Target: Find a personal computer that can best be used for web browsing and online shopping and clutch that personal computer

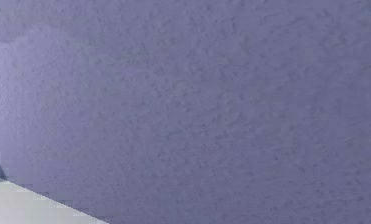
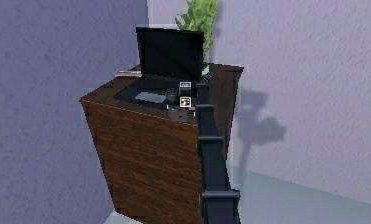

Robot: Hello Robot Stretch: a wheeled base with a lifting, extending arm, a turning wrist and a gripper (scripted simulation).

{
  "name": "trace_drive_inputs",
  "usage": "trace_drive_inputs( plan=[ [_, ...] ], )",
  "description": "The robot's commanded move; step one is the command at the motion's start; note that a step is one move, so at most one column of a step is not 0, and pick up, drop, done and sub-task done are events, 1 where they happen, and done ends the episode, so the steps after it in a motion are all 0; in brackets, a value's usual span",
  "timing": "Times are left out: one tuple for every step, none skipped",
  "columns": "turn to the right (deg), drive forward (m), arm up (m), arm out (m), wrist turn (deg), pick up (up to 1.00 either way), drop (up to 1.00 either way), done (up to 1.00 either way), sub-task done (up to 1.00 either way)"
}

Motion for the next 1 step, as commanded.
trace_drive_inputs(
  plan=[
    [0.0,0.0,0.1,0.0,0.0,0.0,0.0,0.0,0.0]
  ],
)
